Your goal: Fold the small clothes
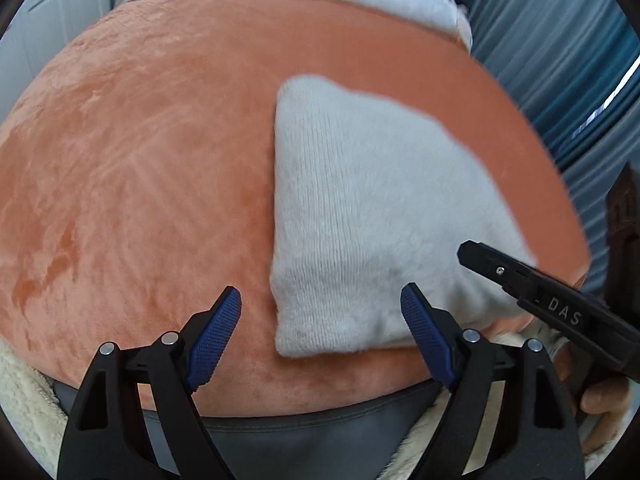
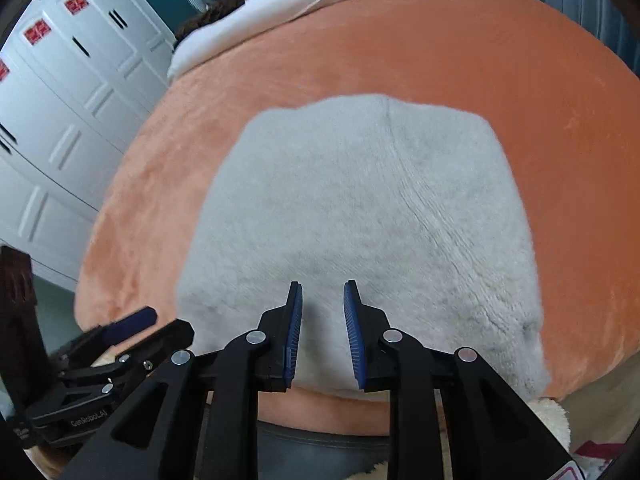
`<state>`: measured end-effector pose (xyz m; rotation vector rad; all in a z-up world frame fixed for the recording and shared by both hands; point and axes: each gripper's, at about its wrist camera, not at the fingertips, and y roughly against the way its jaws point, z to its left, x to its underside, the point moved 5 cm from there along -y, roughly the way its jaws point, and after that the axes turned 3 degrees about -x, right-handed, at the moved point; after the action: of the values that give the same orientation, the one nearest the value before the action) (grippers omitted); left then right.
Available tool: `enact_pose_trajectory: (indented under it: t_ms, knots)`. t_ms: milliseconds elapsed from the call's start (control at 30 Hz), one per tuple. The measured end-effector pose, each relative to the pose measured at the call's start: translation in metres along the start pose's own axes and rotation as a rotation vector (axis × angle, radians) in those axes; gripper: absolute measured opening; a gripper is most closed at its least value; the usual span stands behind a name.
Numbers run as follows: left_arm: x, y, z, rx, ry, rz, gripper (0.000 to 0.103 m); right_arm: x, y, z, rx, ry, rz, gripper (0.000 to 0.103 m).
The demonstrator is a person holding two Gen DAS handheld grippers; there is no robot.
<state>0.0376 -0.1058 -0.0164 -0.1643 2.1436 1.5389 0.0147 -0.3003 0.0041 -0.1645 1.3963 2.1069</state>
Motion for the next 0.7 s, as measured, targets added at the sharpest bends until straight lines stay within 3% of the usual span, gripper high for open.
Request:
enact_pose_trajectory:
  t_ms: [100, 200, 233, 333, 367, 433, 500, 567, 600, 633, 700]
  knots:
    - [-0.019, 0.015, 0.013, 0.004, 0.064, -0.052, 0.081, -0.013, -0.016, 0.017, -0.063, 0.000, 0.000, 0.022]
    - [-0.031, 0.009, 0.020, -0.033, 0.077, -0.049, 0.081, 0.017, -0.069, 0.026, -0.094, 0.005, 0.143, 0.022]
    - [-0.032, 0.004, 0.021, -0.036, 0.071, -0.037, 0.081, 0.026, -0.073, 0.031, -0.112, 0.013, 0.131, 0.022]
    - [-0.025, -0.009, 0.017, -0.054, 0.049, -0.010, 0.081, 0.036, -0.068, 0.034, -0.164, -0.022, 0.139, 0.021]
    - [-0.021, -0.017, 0.016, -0.058, 0.041, 0.009, 0.081, 0.037, -0.066, 0.029, -0.181, -0.045, 0.153, 0.013]
    - [-0.012, -0.030, 0.015, -0.055, 0.026, 0.048, 0.081, 0.033, -0.052, 0.015, -0.193, -0.093, 0.151, 0.011]
    - [-0.006, -0.038, 0.013, -0.058, 0.006, 0.059, 0.081, 0.021, -0.020, -0.002, -0.190, -0.158, 0.053, 0.017]
    - [-0.009, -0.035, 0.012, -0.037, 0.012, 0.045, 0.081, 0.008, 0.022, -0.032, -0.125, -0.197, -0.081, 0.032]
    - [-0.011, -0.034, 0.011, -0.027, 0.016, 0.038, 0.082, 0.005, 0.038, -0.048, -0.070, -0.218, -0.123, 0.046]
    - [-0.013, -0.033, 0.010, -0.024, 0.019, 0.030, 0.083, 0.005, 0.048, -0.063, -0.016, -0.233, -0.156, 0.051]
    - [-0.017, -0.038, 0.009, -0.025, 0.027, 0.035, 0.083, 0.011, 0.045, -0.089, 0.032, -0.258, -0.129, 0.050]
